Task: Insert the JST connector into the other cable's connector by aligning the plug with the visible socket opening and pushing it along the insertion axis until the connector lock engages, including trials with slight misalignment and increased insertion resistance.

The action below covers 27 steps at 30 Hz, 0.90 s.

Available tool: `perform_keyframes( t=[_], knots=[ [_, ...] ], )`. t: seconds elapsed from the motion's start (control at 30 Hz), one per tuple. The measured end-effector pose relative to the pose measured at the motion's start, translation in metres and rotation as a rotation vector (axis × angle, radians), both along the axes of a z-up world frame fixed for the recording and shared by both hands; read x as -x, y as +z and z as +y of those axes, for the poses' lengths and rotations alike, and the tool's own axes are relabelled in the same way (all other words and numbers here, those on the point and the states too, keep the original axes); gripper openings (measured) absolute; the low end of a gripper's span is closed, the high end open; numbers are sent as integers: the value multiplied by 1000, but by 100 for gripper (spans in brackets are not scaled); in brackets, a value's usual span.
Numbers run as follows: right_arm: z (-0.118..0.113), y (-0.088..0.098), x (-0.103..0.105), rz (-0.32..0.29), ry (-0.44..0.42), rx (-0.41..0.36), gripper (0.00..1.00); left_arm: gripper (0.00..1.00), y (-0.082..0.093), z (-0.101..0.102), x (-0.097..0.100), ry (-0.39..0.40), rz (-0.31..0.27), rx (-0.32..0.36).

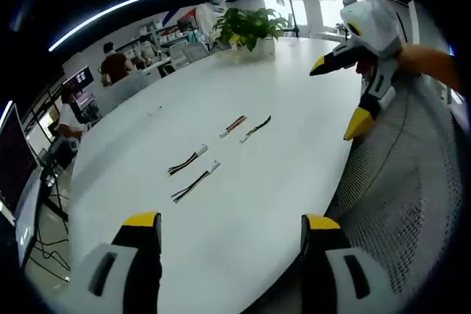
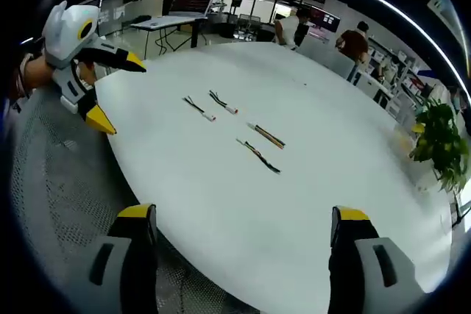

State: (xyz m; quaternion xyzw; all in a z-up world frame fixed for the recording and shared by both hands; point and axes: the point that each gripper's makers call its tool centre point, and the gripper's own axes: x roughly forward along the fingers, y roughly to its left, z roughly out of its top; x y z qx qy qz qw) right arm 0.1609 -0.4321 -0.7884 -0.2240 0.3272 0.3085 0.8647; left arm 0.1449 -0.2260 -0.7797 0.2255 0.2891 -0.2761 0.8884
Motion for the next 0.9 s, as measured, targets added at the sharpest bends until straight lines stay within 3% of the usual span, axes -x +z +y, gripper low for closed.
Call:
perform_keyframes(
  t=[0.33, 0.5, 0.7, 0.9],
  knots=[
    [1, -2, 1, 1, 13, 20, 97, 75, -2, 0, 1, -17, -1, -26],
    [0, -5, 2, -17, 36, 72, 96, 75, -2, 1, 0, -18, -8, -35],
    [0, -3, 1, -7, 27, 48, 95, 74, -4, 2, 1, -28, -12, -66],
    [0, -5, 2, -10, 38, 70, 95, 77, -3, 6, -2, -3, -13, -64]
  ],
)
